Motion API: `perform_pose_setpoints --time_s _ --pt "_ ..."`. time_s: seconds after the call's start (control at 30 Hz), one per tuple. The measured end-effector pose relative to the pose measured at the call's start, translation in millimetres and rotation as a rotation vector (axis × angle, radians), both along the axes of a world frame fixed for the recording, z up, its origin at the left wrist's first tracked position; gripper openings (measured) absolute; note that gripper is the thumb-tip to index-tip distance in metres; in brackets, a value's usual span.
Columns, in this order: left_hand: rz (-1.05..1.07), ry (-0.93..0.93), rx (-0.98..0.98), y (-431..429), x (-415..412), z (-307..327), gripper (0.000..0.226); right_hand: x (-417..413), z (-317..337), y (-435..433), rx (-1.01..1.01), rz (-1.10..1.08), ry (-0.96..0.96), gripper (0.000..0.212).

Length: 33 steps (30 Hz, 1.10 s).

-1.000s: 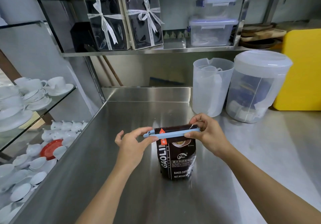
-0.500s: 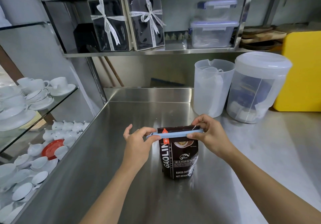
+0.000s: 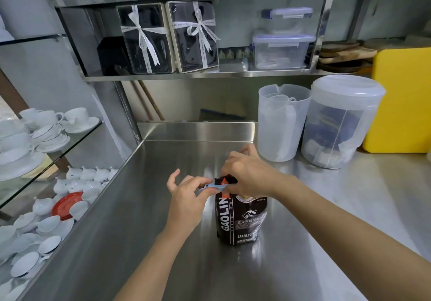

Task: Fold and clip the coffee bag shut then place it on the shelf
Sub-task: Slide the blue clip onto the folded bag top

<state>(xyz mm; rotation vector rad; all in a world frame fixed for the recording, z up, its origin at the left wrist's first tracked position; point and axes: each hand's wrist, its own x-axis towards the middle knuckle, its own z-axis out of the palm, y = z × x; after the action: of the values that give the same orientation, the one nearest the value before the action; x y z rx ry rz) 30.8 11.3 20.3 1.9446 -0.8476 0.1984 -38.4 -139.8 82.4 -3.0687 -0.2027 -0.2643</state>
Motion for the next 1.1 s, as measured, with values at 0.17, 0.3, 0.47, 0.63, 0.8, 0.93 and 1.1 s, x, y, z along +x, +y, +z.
perform_pose_setpoints --time_s 0.17,0.3,0.47,0.63,0.8,0.93,1.1 --pt "0.058 -0.062 -0.044 5.0 -4.5 -3.5 0.006 8.4 -6.9 4.6 -0.04 0.048 -0.016 0.024" --pt "0.134 -0.125 0.023 5.1 -9.5 -2.5 0.014 9.3 -13.2 5.6 -0.157 0.054 -0.072 0.021" --pt "0.215 -0.192 0.182 9.3 -6.9 -1.8 0.038 9.4 -14.7 6.0 -0.182 0.045 -0.089 0.02" --pt "0.156 -0.144 0.27 10.8 -1.3 3.1 0.042 11.9 -18.4 6.8 -0.204 0.027 -0.108 0.015" --pt "0.167 -0.121 0.247 5.9 -8.1 3.4 0.042 11.4 -18.6 3.7 -0.209 0.017 -0.094 0.015" --pt "0.236 -0.13 0.25 0.6 -15.9 5.3 0.037 11.8 -17.7 4.7 -0.223 -0.002 -0.099 0.016" --pt "0.387 -0.159 0.293 -10.9 -37.0 4.2 0.028 10.6 -19.9 7.3 -0.204 -0.039 -0.131 0.016"
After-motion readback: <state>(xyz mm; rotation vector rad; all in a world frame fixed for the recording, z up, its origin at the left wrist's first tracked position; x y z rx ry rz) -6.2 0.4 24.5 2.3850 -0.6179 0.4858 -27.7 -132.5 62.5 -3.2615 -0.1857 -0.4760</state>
